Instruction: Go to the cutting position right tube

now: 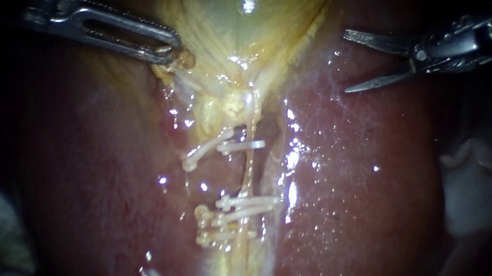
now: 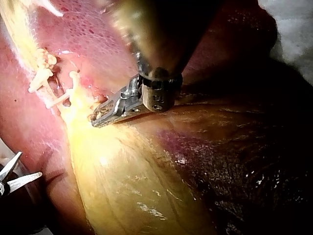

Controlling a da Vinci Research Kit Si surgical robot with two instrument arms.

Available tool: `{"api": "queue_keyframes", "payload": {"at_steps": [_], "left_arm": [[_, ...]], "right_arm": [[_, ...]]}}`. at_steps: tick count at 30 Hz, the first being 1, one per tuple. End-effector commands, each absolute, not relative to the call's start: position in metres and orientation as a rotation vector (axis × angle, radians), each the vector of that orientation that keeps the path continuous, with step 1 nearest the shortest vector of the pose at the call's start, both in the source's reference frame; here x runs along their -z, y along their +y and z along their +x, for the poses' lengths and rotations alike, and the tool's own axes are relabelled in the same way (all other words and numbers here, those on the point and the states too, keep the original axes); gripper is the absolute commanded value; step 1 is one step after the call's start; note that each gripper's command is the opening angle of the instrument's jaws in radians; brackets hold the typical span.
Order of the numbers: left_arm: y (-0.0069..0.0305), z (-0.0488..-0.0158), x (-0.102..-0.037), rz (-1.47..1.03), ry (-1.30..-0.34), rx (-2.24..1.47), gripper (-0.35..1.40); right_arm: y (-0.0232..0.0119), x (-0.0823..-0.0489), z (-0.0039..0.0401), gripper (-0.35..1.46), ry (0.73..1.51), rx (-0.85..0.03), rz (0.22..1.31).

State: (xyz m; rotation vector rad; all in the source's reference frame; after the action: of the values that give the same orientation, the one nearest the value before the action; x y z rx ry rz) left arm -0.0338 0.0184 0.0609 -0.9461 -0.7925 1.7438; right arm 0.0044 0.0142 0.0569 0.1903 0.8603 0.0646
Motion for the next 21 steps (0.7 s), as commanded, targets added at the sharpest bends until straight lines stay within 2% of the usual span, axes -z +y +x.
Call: {"api": "queue_keyframes", "payload": {"at_steps": [1,14,21], "left_arm": [[0.0185,-0.0336,-0.0607,-0.946,-0.794,-1.744,-0.35],[0.0201,-0.0287,-0.0555,-0.950,-0.771,-1.718,-0.35],[0.0200,-0.0287,-0.0546,-0.954,-0.772,-1.711,-0.35]], "right_arm": [[0.0141,-0.0569,0.0044,1.44,0.860,-0.065,0.190],[0.0141,-0.0569,0.0044,1.44,0.863,-0.062,0.195],[0.0132,-0.0572,0.0048,1.44,0.886,-0.058,0.238]]}}
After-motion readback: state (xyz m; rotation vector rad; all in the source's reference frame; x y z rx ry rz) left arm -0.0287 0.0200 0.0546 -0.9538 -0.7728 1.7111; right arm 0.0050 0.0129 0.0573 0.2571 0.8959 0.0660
